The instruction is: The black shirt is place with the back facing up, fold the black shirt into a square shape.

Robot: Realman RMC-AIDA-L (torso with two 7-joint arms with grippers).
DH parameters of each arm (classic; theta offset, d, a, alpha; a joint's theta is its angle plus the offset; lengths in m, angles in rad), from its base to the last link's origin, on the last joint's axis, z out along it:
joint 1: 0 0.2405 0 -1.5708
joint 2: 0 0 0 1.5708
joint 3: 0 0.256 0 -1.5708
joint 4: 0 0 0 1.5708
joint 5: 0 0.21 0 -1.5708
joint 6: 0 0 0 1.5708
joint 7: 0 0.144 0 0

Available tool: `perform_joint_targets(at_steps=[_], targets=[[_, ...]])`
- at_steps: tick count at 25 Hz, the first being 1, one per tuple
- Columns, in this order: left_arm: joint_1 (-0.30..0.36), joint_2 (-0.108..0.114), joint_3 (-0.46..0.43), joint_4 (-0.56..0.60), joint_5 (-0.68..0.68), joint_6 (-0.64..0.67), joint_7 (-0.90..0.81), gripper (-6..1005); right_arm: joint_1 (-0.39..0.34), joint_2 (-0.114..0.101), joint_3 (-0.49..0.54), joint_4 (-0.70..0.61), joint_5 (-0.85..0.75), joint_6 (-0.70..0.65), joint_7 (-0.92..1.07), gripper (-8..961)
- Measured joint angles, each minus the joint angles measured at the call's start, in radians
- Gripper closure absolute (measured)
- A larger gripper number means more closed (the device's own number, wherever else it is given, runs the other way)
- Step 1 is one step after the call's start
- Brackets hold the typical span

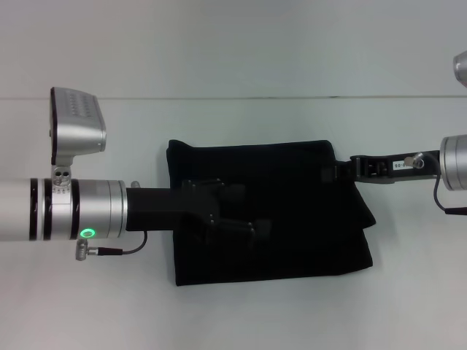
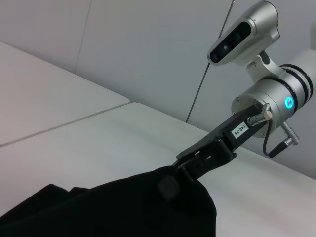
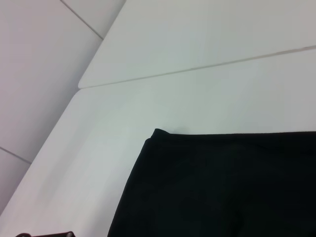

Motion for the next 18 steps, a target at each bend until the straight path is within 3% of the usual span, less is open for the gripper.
perform_joint_targets(at_steps=[12,18], targets=[[-0.016,0.004,0.0,0.002,-0.001,-0.045,-0.052,49,-0.053,-0.006,-0.007,0.043,-0.014,0.02,0.001,836],[-0.033,0.007,0.0,0.003,-0.026,-0.191,-0.15,49,-0.077,-0.036,0.01,0.033,-0.011,0.023,0.002,746]])
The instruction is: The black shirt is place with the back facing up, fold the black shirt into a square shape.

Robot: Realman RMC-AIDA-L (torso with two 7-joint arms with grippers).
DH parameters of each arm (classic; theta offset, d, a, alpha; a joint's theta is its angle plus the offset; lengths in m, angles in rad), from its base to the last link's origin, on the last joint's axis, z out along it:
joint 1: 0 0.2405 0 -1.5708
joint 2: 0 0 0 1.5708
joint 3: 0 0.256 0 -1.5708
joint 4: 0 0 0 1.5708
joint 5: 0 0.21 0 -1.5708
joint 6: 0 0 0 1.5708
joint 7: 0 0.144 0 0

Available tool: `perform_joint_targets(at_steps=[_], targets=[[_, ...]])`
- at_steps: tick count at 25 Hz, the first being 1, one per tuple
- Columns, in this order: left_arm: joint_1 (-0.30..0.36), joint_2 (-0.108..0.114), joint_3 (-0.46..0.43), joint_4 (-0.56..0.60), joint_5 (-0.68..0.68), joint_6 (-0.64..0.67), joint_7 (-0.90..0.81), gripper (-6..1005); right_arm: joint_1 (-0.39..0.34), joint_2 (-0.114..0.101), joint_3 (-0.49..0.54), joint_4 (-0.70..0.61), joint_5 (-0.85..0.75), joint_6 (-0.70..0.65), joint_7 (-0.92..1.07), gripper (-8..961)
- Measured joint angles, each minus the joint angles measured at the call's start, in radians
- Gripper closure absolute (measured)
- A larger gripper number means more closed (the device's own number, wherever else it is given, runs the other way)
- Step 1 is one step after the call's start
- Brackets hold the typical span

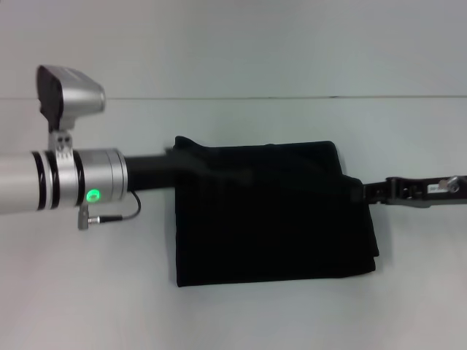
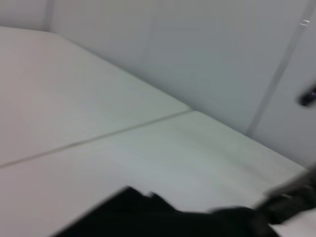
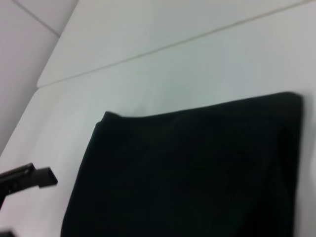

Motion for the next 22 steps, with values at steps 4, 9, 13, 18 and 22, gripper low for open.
perform_joint_targets(at_steps=[4,9,13,18,22], targets=[[-0.02,0.001,0.0,-0.002,-0.032,-0.217,-0.168,49,0.003,-0.022,0.018,0.0,0.002,-0.008,0.018,662],[-0.051,0.016,0.028,-0.039,-0.012,-0.419,-0.373,49,0.024,-0.035,0.018,0.0,-0.002,-0.009,0.057,499],[-0.104,0.045,0.049,-0.13,0.072,-0.503,-0.473,49,0.035,-0.035,0.008,0.0,-0.004,-0.005,0.064,332],[-0.134,0.046,0.049,-0.176,0.112,-0.545,-0.489,49,0.037,-0.035,0.006,0.0,-0.004,0.0,0.063,239],[-0.149,0.044,0.049,-0.211,0.115,-0.583,-0.491,49,0.035,-0.035,0.006,0.002,-0.004,0.0,0.058,238]])
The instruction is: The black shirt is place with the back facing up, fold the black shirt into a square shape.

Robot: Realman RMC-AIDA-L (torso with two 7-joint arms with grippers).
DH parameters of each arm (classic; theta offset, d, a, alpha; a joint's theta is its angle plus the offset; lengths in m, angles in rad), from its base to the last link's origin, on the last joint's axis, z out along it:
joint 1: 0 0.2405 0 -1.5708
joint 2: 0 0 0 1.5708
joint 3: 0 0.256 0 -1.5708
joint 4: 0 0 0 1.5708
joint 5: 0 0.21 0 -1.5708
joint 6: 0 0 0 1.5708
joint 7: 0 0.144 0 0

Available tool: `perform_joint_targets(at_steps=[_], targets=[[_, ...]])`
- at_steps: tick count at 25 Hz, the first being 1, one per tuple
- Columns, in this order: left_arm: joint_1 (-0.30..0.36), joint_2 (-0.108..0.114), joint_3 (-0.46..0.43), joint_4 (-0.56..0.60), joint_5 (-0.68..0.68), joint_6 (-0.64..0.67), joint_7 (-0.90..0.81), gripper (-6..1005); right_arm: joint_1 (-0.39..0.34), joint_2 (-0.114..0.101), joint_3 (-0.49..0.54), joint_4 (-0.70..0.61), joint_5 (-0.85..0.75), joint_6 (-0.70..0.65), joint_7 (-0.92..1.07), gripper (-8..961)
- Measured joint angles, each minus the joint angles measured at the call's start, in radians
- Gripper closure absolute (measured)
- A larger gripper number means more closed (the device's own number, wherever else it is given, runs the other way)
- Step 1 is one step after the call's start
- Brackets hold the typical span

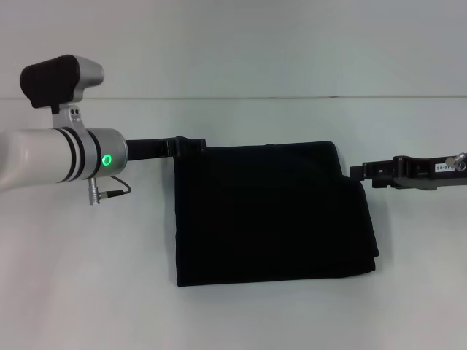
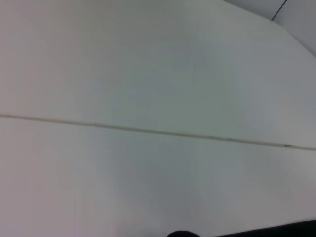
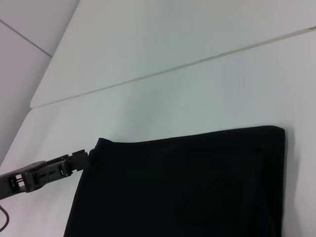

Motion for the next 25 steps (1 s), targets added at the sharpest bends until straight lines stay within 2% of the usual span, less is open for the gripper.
perform_joint_targets(at_steps=[5,10,18,25], targets=[[-0.007,-0.007,0.002,-0.01,0.004,-0.002,0.003,49,0.001,0.004,0.0,0.007,0.0,0.003,-0.002,238],[-0.014,-0.016,0.034,-0.008,0.005,0.002,0.001,49,0.019,0.027,0.002,0.03,0.002,0.015,0.0,239],[-0.011,-0.017,0.04,-0.005,0.0,0.0,0.003,49,0.059,0.055,0.008,0.094,0.012,0.076,-0.004,240],[-0.007,-0.017,0.04,-0.003,0.001,-0.001,0.006,49,0.051,0.081,0.013,0.094,0.154,0.145,-0.105,240]])
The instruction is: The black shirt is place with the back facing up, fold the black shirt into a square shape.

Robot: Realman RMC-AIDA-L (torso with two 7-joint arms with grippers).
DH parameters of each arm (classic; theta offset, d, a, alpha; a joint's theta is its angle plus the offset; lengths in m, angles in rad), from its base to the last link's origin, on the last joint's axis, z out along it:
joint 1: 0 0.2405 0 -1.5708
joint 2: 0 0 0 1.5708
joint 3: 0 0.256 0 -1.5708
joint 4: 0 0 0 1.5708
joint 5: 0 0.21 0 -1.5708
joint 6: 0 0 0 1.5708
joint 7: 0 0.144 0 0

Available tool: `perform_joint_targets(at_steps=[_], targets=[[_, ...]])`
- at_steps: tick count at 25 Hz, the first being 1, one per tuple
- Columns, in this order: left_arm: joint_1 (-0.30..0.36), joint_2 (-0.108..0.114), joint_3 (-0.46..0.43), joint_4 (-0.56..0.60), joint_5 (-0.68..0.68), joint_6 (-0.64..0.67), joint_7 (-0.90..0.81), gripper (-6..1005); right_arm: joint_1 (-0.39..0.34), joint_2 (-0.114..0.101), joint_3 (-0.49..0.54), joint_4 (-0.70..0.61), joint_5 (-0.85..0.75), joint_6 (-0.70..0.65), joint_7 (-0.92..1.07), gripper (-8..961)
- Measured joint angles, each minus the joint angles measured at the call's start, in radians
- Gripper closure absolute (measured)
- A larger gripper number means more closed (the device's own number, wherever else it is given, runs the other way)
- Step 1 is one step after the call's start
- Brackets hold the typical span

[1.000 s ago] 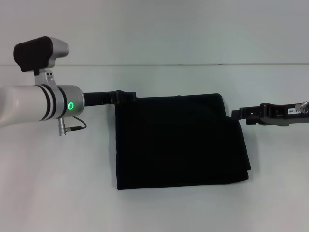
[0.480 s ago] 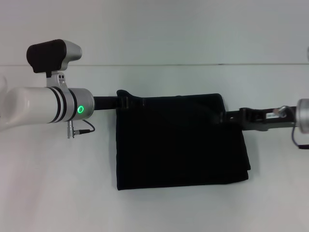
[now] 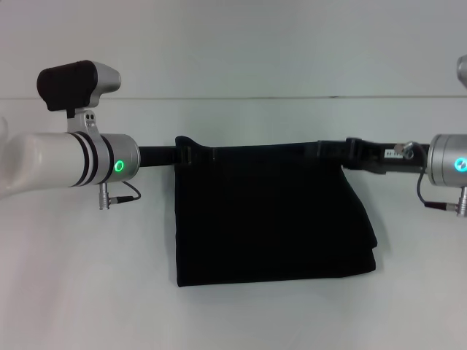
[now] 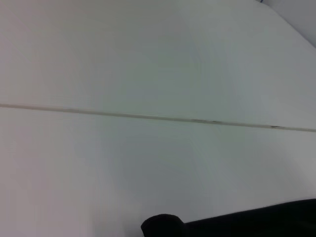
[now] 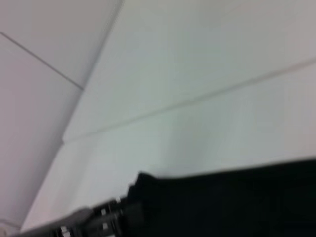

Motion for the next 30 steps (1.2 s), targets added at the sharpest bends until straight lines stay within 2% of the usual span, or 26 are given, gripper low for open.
perform_joint_targets(at_steps=[6,11,14,17,20,25,30], targets=[[0.003,0.0,0.0,0.0,0.002,-0.005,0.001,49,-0.02,0.012,0.001,0.0,0.099,0.052,-0.101,241],[0.007,0.0,-0.004,0.0,0.0,-0.007,0.003,49,-0.045,0.013,0.024,-0.007,0.118,0.073,-0.153,242],[0.007,0.0,-0.004,0.0,-0.002,-0.007,0.003,48,-0.061,0.002,0.049,-0.013,0.119,0.072,-0.165,242],[0.007,0.0,-0.002,0.004,-0.001,-0.006,0.003,48,-0.067,-0.025,0.042,-0.013,0.114,0.03,-0.163,242],[0.009,0.0,-0.001,0.018,0.003,-0.001,0.003,48,-0.069,-0.039,0.026,-0.013,0.108,-0.03,-0.166,242],[0.011,0.002,0.0,0.025,0.003,0.0,0.003,48,-0.073,-0.04,0.023,-0.014,0.105,-0.041,-0.164,243],[0.014,0.004,0.0,0.026,0.004,0.0,0.004,48,-0.067,-0.033,0.016,-0.004,0.089,-0.028,-0.153,340]])
